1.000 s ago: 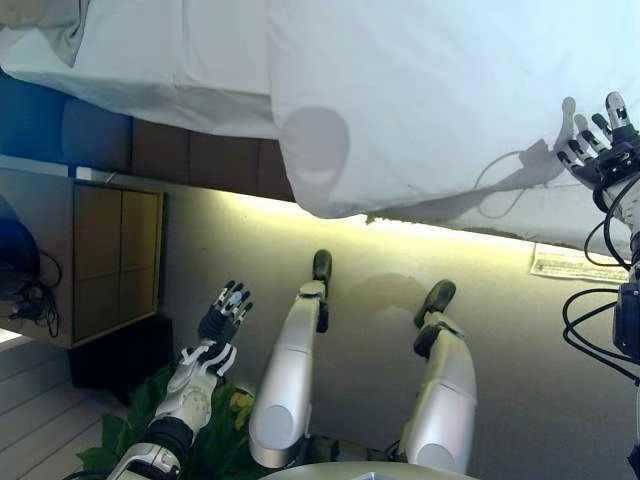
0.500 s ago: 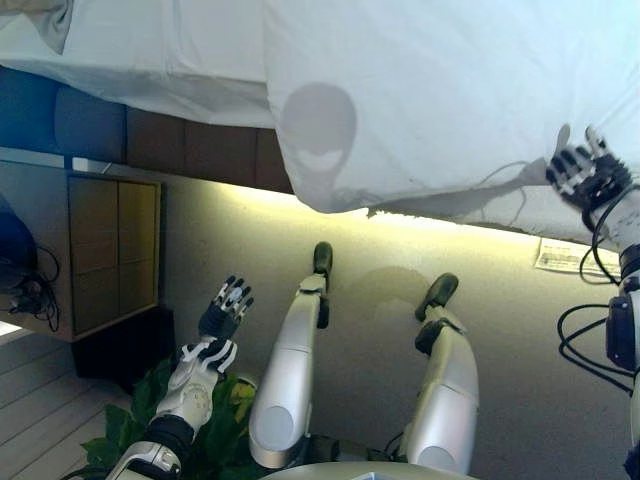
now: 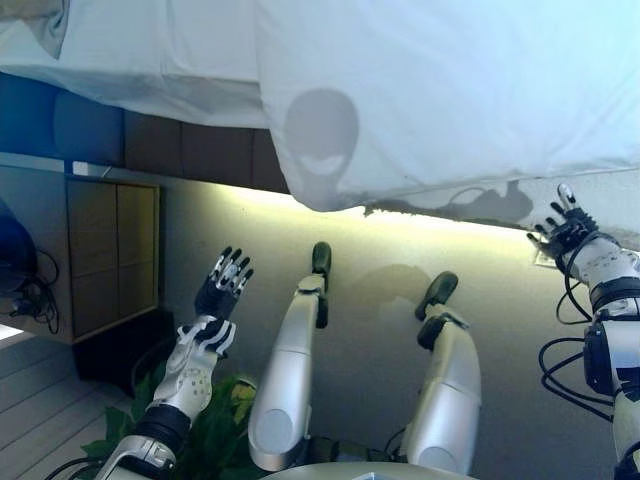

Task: Make the bed neatly

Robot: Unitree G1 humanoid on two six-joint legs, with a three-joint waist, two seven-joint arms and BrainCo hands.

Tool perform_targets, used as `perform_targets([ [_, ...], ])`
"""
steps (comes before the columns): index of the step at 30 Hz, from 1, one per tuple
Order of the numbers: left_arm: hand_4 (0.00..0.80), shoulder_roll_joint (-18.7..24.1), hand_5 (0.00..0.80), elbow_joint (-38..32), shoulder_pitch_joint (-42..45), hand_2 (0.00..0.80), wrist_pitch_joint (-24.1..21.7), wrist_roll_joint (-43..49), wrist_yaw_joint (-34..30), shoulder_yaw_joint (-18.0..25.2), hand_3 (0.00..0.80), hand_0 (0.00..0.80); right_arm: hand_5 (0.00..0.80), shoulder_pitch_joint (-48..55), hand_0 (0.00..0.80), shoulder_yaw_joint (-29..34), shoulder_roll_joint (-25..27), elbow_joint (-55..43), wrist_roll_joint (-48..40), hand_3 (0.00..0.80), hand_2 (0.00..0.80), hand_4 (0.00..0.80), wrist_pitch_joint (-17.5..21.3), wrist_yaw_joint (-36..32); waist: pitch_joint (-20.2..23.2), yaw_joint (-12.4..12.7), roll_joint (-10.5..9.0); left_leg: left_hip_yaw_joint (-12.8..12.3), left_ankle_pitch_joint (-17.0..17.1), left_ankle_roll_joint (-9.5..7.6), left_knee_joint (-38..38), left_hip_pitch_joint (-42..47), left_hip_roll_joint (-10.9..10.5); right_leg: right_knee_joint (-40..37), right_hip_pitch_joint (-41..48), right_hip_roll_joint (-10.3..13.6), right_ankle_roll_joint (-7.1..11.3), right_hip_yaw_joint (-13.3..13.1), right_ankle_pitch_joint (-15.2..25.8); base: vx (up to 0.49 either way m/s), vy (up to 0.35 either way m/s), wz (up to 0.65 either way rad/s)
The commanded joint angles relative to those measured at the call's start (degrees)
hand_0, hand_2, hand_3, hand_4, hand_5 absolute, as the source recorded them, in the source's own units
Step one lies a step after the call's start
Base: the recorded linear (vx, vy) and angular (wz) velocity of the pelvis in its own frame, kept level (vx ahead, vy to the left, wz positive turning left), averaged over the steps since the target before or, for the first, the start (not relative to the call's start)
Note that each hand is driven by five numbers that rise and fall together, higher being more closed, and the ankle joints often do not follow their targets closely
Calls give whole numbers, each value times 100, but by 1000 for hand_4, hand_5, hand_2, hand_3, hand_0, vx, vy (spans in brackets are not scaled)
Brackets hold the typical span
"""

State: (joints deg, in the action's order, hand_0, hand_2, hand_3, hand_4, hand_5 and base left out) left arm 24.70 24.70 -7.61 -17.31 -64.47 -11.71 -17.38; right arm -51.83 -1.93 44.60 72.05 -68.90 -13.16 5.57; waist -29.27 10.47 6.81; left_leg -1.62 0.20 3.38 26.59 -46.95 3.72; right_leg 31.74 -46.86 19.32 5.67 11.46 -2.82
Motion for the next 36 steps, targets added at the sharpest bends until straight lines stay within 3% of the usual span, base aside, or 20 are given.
perform_targets([
  [1, 0, 136, 0, -229, 100, 0, -191, -116, 7, -143, 0, 0, 0, -65, 0, -14, 283, -385, -112, 0, 0, 0, 377, -96, -52, 94, 303, 257, -58, -76, -45, -44, 26, 434, -218, 21, 200, -118, 42, 30, -28, 5],
  [8, 0, 216, 0, 209, 193, 0, 60, 459, 87, -203, 0, 0, 0, 275, 0, 163, -13, -368, -369, 0, 0, 0, 366, -482, -52, 103, 134, 220, -124, -58, -94, 446, 123, 306, 360, 87, 249, 41, 80, 54, -44, 0],
  [10, 0, 232, 0, 279, 176, 0, 89, 486, 120, -205, 0, 0, 0, 303, 0, 204, -44, -381, -426, 0, 0, 0, 358, -518, -52, 107, 122, 211, 32, -85, -148, 414, 139, 203, 362, 96, 188, 124, 240, -14, -59, 1],
  [13, 0, 135, 0, 1103, 295, 0, 248, 691, 172, -21, 0, 0, 0, 456, 0, 339, -416, -372, -273, 0, 0, 0, 243, -519, -52, 116, -10, 47, 51, 40, -344, 1113, 356, -69, 1014, 179, 304, 382, 344, 91, -74, -5],
  [17, 0, -81, 0, 1886, 488, 0, 227, 622, -151, 422, 0, 0, 0, 760, 0, 409, -640, -245, -94, 0, 0, 0, 103, -471, -52, -43, -158, -108, -112, 186, -273, 1892, 554, -422, 1807, 83, 232, 218, 266, 140, 7, -41],
  [18, 0, -169, 0, 1964, 639, 0, 269, 657, -270, 543, 0, 0, 0, 1025, 0, 474, -678, -288, -103, 0, 0, 0, 80, -502, -52, -37, -189, 147, 125, 307, 192, 1911, 476, -438, 2102, 36, 151, 170, 201, 291, 84, -23],
  [20, 0, -355, 0, 2031, 857, 0, 197, 761, -458, 610, 0, 0, 0, 1225, 0, 531, -707, -393, -159, 0, 0, 0, 133, -418, -52, 15, -82, 403, 546, 446, 495, 1710, 336, -313, 2326, -13, 40, 133, 3, 291, 166, -15],
  [22, 0, -537, 0, 2191, 854, 0, 7, 814, -679, 562, 0, 0, 0, 1091, 0, 519, -671, -303, -282, 0, 0, 0, 220, -231, -52, 171, 113, 285, 1035, 551, -369, 1518, 393, -114, 2549, -97, 38, 171, -422, 210, 164, -33],
  [23, 0, -551, 0, 2303, 833, 0, -108, 799, -822, 544, 0, 0, 0, 987, 0, 510, -696, -197, -304, 0, 0, 0, 264, -209, -52, 191, 188, 97, 952, 444, -972, 1611, 532, 56, 2509, -118, -7, 260, -541, 73, 140, -53],
  [24, 0, -538, 0, 2465, 739, 0, -160, 868, -935, 627, 0, 0, 0, 961, 0, 409, -757, -107, -355, 0, 0, 0, 355, -189, -52, 229, 131, 9, 800, 320, -869, 1731, 501, 287, 2289, 15, 35, 338, -469, 56, 158, -62],
  [25, 0, -512, 0, 2415, 683, 0, -168, 814, -891, 611, 0, 0, 0, 983, 0, 438, -715, -38, -305, 0, 0, 0, 338, -243, -52, 198, 108, 77, 726, 324, -466, 1548, 407, 372, 2214, -8, 48, 231, -517, 124, 135, -45],
  [27, 0, -397, 0, 2167, 383, 0, -16, 593, -653, 482, 0, 0, 0, 1094, 0, 455, -704, 74, -370, 0, 0, 0, 335, -202, -52, 158, 7, 3, 205, 191, -198, 1564, 279, 448, 2267, 95, 127, 120, -675, 192, 59, -9],
  [29, 0, -295, 0, 1773, 90, 0, 132, 525, -428, 368, 0, 0, 0, 1087, 0, 497, -687, 76, -399, 0, 0, 0, 385, -144, -52, 170, 29, 39, 160, 118, -207, 1523, 202, 827, 1954, 215, 220, 51, -225, 49, 52, 2],
  [30, 0, -266, 0, 1441, 12, 0, 147, 485, -232, 307, 0, 0, 0, 1049, 0, 538, -692, -17, -386, 0, 0, 0, 406, -138, -52, 127, 103, 56, 240, -19, -223, 1326, 196, 1193, 1328, 268, 253, -93, 420, -33, -14, 10],
  [31, 0, -261, 0, 1212, -67, 0, 159, 447, -50, 311, 0, 0, 0, 955, 0, 569, -707, -58, -321, 0, 0, 0, 388, -97, -52, 66, 114, 72, 198, -45, -216, 1225, 203, 984, 918, 261, 313, -284, 685, -34, -126, 8],
  [33, 0, -128, 0, 1047, -344, 0, 62, 134, 148, 218, 0, 0, 0, 667, 0, 466, -722, -32, -365, 0, 0, 0, 392, -16, -52, -92, 13, 126, 39, -21, -238, 1059, 191, -230, 700, 100, 469, -395, 1122, 8, -253, -4],
  [36, 0, -85, 0, 1005, -598, 0, -158, -81, 243, 190, 0, 0, 0, 463, 0, 184, -756, -55, -480, 0, 0, 0, 530, -73, -52, -145, -89, 186, 42, -54, -384, 875, 227, -680, 792, -134, 397, -311, 790, -47, -145, 3],
])
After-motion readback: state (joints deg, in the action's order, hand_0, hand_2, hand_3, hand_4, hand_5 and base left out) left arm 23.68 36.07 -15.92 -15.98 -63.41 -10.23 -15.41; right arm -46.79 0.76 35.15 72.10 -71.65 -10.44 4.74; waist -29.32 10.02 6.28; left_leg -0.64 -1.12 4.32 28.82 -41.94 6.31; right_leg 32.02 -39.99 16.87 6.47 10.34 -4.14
